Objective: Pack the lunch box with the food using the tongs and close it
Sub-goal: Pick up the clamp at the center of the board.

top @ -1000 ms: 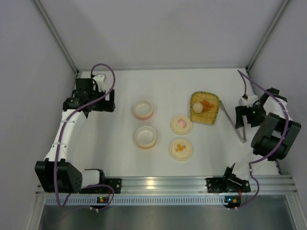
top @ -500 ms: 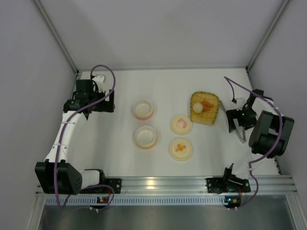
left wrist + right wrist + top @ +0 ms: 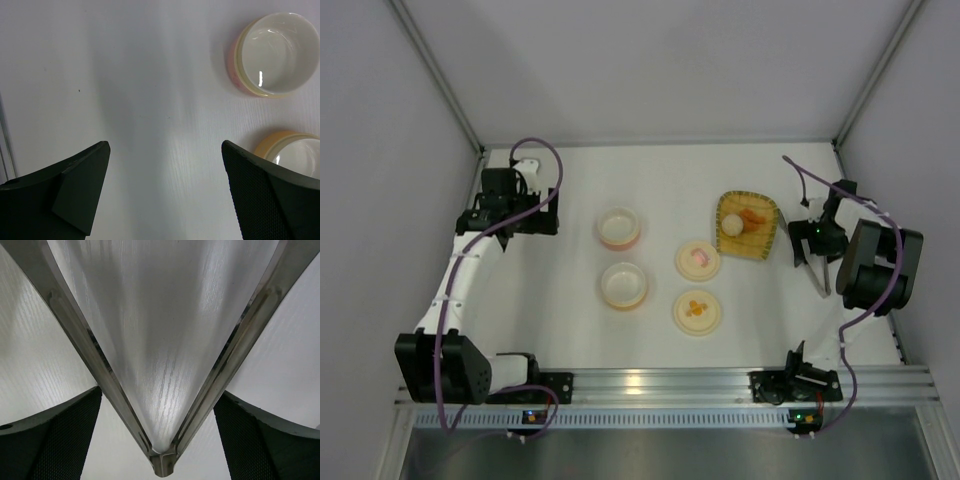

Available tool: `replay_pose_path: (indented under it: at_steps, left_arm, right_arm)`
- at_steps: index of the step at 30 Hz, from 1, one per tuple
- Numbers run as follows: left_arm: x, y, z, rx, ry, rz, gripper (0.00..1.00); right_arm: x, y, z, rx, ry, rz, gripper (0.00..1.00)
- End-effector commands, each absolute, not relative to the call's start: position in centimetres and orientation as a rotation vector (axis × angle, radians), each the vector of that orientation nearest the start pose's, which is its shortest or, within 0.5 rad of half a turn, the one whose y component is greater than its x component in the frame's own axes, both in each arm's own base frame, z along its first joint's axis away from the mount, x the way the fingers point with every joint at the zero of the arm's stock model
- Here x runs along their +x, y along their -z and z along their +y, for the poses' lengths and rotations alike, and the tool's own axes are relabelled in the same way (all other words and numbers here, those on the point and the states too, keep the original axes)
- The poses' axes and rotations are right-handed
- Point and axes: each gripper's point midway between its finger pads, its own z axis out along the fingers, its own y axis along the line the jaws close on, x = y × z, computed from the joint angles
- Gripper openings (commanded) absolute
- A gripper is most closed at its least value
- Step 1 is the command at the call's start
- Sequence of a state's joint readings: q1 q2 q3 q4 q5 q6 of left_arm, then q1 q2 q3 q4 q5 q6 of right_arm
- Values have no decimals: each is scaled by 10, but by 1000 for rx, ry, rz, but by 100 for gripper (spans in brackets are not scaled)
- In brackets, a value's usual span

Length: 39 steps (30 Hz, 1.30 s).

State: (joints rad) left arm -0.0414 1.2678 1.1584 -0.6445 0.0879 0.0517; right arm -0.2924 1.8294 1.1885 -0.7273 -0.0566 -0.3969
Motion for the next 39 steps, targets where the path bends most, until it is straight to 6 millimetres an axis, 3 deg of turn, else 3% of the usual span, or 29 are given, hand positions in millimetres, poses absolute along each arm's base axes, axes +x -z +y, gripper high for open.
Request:
replay_pose_path:
  at_steps: [1, 13, 19, 29, 39]
  left_arm:
    - [356, -202, -27, 135, 91, 2275, 98]
    - [356, -200, -26, 142, 78, 2282, 98]
    - [355, -202, -25, 143, 75, 2279, 98]
    - [356, -206, -26, 136, 80, 2267, 98]
    - [356, -205, -29, 119, 109, 2269, 98]
  right_arm:
    - [353, -12, -105, -132, 66, 2812, 89]
    - [370, -4, -107, -110, 70, 2778, 73]
    - [368, -8, -112, -101, 62, 2768, 60]
    - [355, -62, -148, -20, 5, 2680, 49]
    - [345, -111, -153, -19, -72, 2611, 45]
